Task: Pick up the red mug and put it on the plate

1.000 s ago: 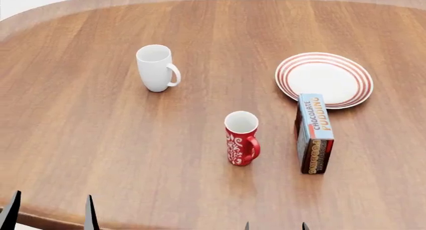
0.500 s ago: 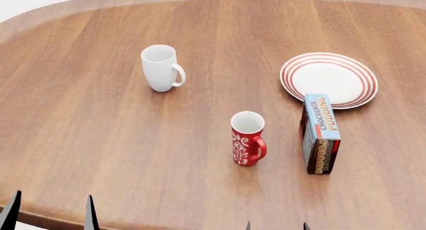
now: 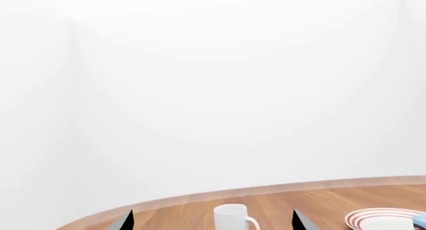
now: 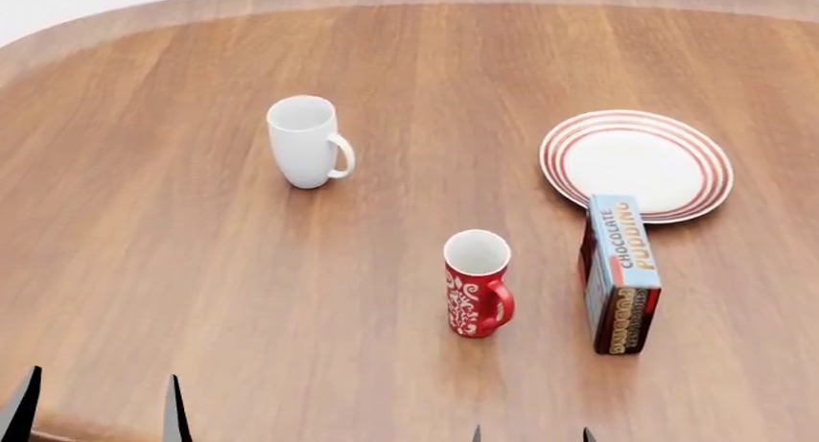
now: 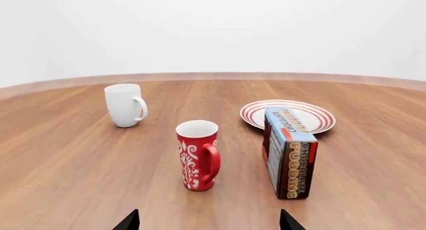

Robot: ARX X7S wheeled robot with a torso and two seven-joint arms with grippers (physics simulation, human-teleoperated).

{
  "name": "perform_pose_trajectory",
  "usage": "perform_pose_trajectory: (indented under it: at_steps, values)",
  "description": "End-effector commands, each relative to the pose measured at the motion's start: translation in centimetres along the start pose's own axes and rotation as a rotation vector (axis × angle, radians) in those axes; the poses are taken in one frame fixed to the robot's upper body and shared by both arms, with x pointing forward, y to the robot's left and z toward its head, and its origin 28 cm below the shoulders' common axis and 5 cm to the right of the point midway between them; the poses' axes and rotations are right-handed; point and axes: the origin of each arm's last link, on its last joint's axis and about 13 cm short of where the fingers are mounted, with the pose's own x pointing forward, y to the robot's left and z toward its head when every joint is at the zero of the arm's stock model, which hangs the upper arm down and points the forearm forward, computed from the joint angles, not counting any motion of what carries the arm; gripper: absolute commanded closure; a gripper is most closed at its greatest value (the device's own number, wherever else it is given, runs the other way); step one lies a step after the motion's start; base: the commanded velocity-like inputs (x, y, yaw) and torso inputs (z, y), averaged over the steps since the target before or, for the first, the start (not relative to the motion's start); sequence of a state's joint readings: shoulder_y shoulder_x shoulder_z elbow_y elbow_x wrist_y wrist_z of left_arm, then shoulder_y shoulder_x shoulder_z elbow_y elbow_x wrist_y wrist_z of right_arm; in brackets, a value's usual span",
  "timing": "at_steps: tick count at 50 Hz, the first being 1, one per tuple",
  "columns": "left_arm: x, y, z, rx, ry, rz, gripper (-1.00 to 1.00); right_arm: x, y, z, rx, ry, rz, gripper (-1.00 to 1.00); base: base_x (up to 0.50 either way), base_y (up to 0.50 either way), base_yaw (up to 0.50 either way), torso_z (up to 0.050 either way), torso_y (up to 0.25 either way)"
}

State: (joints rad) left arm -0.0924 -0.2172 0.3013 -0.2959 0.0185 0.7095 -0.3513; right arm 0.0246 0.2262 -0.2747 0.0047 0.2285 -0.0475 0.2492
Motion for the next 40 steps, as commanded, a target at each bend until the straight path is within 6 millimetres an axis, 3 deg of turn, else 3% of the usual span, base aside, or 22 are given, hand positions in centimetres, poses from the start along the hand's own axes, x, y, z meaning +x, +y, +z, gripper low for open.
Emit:
perform_pose_trajectory:
  at_steps: [1, 40]
  values:
    - [0.01, 0.0, 0.0, 0.001, -0.002, 0.0, -1.0, -0.03, -0.01, 0.06, 0.002, -0.002, 0.001, -1.0, 0.2, 0.0, 0.0, 0.0, 0.0]
    - [0.02, 0.0, 0.0, 0.0, -0.004, -0.001, -1.0, 0.04, -0.05, -0.02, 0.002, 0.001, 0.004, -1.0, 0.19, 0.0, 0.0, 0.0, 0.0]
